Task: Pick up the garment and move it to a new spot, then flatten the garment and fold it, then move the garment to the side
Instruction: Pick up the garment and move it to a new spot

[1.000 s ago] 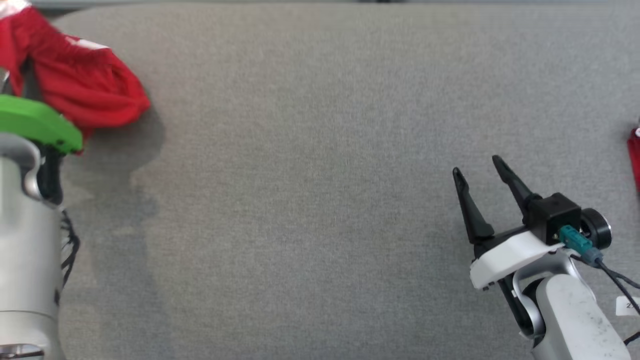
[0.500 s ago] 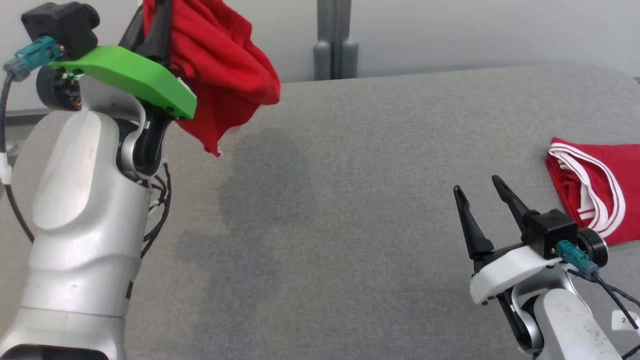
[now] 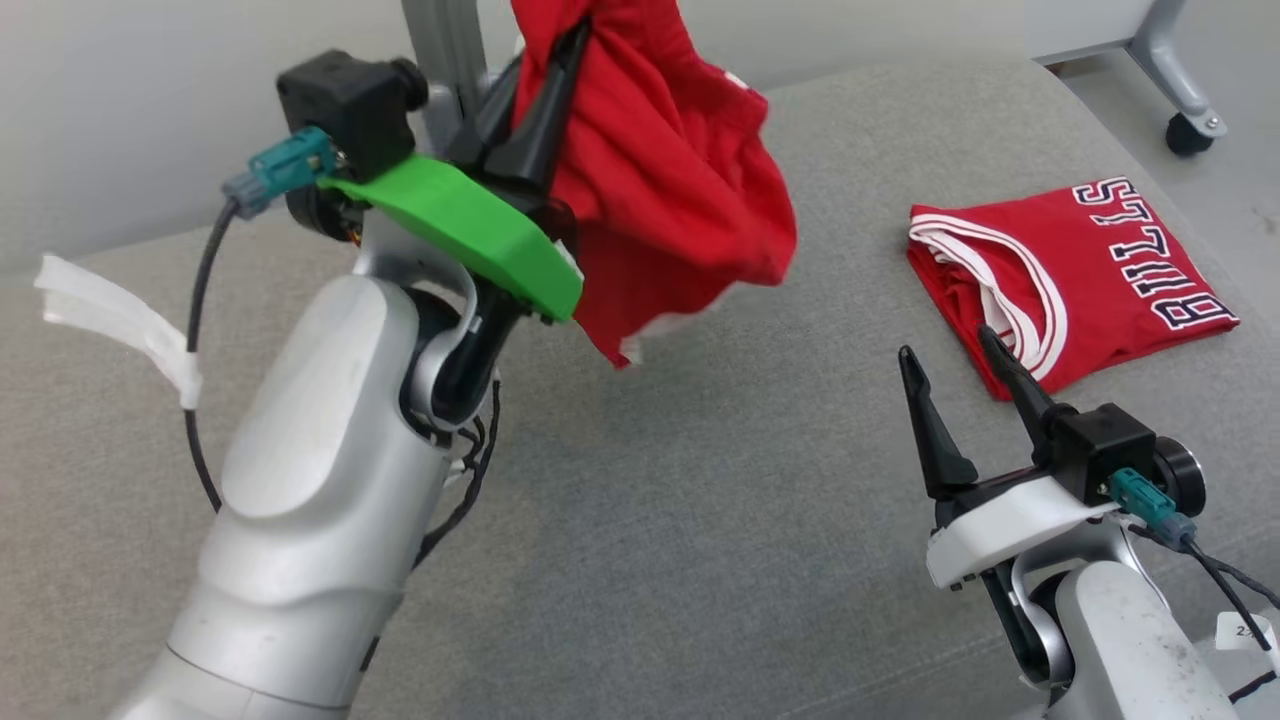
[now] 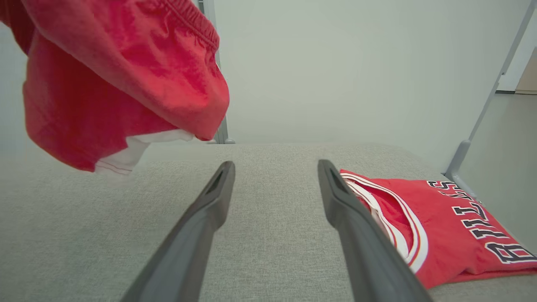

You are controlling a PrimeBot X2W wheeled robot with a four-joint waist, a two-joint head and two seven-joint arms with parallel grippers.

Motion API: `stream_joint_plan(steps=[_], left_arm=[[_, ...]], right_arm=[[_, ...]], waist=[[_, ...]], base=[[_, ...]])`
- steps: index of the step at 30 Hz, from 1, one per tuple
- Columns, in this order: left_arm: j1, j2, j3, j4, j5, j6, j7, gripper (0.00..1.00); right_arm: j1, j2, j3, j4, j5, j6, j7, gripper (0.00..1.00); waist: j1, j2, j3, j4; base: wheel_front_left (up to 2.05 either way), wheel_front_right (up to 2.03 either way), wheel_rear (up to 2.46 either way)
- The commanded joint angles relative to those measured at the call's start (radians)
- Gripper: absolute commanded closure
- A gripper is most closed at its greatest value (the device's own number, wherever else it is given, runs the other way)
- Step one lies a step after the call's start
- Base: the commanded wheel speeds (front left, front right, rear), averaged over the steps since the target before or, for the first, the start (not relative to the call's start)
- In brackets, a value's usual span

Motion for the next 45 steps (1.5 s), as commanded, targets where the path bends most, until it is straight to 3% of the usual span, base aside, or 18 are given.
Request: stream_joint_plan(steps=[1, 9, 10, 11, 12, 17, 23, 28, 33, 39, 45], left_arm=[[0.037, 0.005, -0.006, 0.021, -0.003, 0.000, -0.003, 1.00], [0.165, 0.029, -0.052, 0.257, 0.034, 0.033, -0.018, 1.00], [0.177, 0.029, -0.061, 0.296, 0.041, 0.035, -0.020, 0.94], [0.186, 0.028, -0.066, 0.321, 0.040, 0.033, -0.025, 0.64], [0.196, 0.025, -0.072, 0.352, 0.036, 0.029, -0.030, 0.00], [0.229, 0.009, -0.065, 0.447, 0.005, 0.019, -0.082, 0.00], [0.278, 0.016, -0.032, 0.440, -0.033, 0.011, -0.191, 0.00], [0.337, 0.058, 0.009, 0.342, -0.021, 0.006, -0.240, 0.00], [0.439, 0.091, 0.126, 0.159, 0.051, 0.027, -0.245, 0.00], [0.590, 0.075, 0.268, -0.034, 0.174, 0.050, -0.245, 0.00], [0.698, 0.064, 0.355, -0.102, 0.270, 0.046, -0.245, 0.00]], right_arm=[[-0.015, 0.007, 0.000, 0.002, 0.008, -0.002, -0.008, 0.00], [-0.032, 0.025, -0.016, 0.017, -0.003, -0.002, -0.031, 0.00], [-0.035, 0.027, -0.015, 0.020, -0.003, -0.002, -0.033, 0.00], [-0.036, 0.028, -0.014, 0.023, -0.001, -0.002, -0.035, 0.00], [-0.038, 0.029, -0.012, 0.027, 0.001, -0.002, -0.038, 0.00], [-0.037, 0.030, -0.008, 0.043, 0.003, -0.002, -0.043, 0.00], [-0.012, 0.025, -0.028, 0.047, -0.001, -0.002, -0.045, 0.00], [0.007, 0.022, -0.048, 0.038, -0.006, -0.002, -0.040, 0.00], [0.026, 0.018, -0.059, 0.029, -0.008, -0.002, -0.031, 0.00], [0.043, 0.016, -0.062, 0.028, -0.004, -0.002, -0.023, 0.00], [0.065, 0.018, -0.066, 0.035, 0.000, -0.002, -0.016, 0.00]], waist=[[0.0000, 0.0000, 0.065, -0.056], [0.0000, 0.0000, 0.101, -0.047], [0.0000, 0.0000, 0.100, -0.041], [0.0000, 0.0000, 0.099, -0.035], [0.0000, 0.0000, 0.098, -0.028], [0.0000, 0.0000, 0.078, 0.015], [0.0000, 0.0000, 0.042, 0.072], [0.0000, 0.0000, 0.017, 0.120], [0.0000, 0.0000, -0.006, 0.160], [0.0000, 0.0000, -0.038, 0.189], [0.0000, 0.0000, -0.073, 0.203]], base=[[0.00, 0.00, 0.00], [0.00, 0.00, 0.00], [0.00, 0.00, 0.00], [0.00, 0.00, 0.00], [0.00, 0.00, 0.00], [0.00, 0.00, 0.00], [0.00, 0.00, 0.00], [0.00, 0.00, 0.00], [0.00, 0.00, 0.00], [0.00, 0.00, 0.00], [0.00, 0.00, 0.00]])
